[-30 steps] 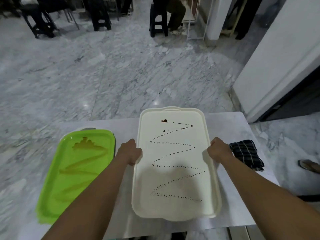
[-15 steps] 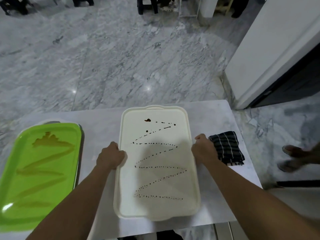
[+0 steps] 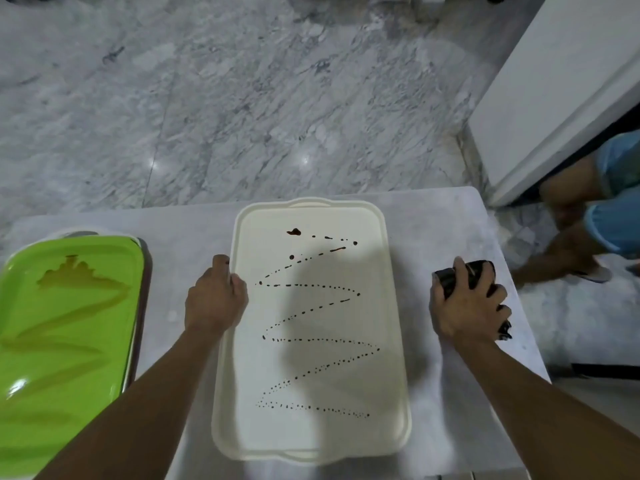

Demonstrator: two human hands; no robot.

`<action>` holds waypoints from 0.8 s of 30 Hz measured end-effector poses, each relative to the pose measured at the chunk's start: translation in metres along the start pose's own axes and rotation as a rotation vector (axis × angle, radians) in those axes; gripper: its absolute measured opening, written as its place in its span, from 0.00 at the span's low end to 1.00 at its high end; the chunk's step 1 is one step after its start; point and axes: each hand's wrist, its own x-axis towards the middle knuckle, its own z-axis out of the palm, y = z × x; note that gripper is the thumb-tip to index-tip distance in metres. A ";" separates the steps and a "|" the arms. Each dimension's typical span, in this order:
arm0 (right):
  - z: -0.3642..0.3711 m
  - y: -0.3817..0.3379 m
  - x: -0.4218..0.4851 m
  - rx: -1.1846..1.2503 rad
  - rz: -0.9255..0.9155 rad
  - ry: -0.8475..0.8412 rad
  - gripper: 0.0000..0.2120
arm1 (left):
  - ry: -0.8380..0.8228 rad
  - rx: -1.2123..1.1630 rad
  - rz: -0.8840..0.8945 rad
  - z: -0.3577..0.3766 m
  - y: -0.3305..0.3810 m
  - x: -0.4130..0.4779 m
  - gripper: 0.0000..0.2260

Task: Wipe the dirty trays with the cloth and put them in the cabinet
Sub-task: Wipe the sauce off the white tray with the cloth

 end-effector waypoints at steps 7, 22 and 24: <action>-0.032 -0.035 0.018 0.319 0.035 0.146 0.19 | -0.007 0.033 -0.065 -0.005 0.003 0.006 0.05; 0.002 -0.290 -0.025 0.036 -0.919 0.022 0.33 | 0.072 -0.037 0.018 0.010 -0.007 0.009 0.08; 0.009 -0.285 -0.026 0.105 -1.031 0.083 0.28 | 0.077 -0.035 0.024 0.011 -0.007 0.008 0.07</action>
